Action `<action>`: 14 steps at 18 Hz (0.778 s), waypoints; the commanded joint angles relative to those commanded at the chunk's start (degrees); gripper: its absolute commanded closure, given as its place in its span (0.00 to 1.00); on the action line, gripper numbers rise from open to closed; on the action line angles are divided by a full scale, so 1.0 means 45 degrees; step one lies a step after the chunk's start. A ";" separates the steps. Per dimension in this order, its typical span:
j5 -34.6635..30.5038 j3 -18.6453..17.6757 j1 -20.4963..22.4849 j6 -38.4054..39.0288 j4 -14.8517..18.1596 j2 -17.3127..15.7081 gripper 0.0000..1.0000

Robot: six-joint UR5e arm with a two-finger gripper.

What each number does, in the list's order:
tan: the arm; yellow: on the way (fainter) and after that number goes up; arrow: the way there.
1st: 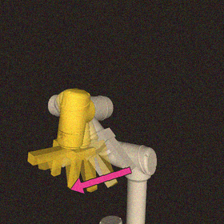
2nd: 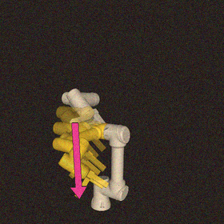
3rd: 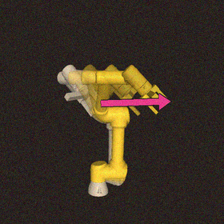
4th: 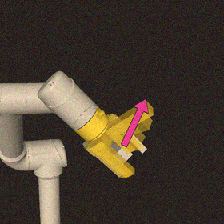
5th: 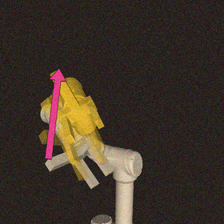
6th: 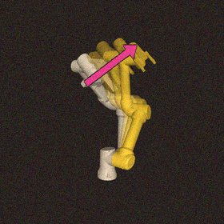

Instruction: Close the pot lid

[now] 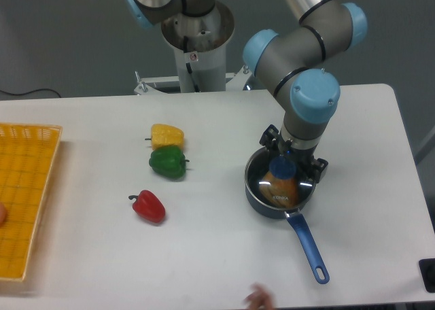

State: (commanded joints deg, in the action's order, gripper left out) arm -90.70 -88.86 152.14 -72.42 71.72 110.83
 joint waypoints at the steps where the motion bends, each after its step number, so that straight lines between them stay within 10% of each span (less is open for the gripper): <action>1: 0.0000 0.0000 0.0175 -0.0155 0.0000 -0.0039 0.00; 14: -0.0078 0.0000 0.2714 -0.5895 0.0215 -0.0567 0.00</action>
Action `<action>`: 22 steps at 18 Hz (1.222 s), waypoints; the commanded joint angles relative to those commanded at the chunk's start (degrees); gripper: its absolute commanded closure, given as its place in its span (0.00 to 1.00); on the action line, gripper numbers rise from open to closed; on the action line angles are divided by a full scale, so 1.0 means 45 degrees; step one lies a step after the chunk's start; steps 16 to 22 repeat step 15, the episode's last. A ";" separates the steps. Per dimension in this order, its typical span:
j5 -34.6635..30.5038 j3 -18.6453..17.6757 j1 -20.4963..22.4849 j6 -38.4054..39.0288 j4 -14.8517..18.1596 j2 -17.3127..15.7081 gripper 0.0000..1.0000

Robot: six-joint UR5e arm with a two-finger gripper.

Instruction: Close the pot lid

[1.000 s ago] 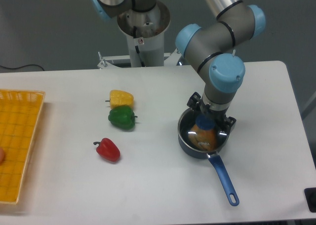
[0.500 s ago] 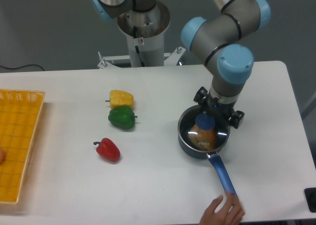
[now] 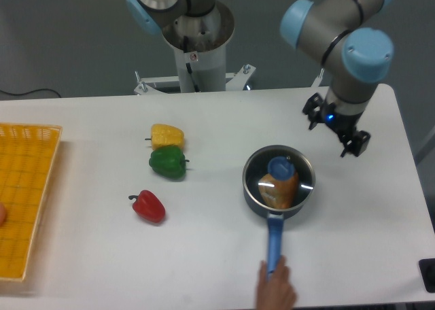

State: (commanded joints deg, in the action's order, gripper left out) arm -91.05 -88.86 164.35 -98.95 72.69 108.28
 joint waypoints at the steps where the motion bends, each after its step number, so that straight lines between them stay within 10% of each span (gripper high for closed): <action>1: 0.0019 0.0019 0.0195 -0.0332 0.0019 0.0000 0.00; 22: 0.0020 -0.0176 0.2209 -0.3753 0.0019 0.0000 0.00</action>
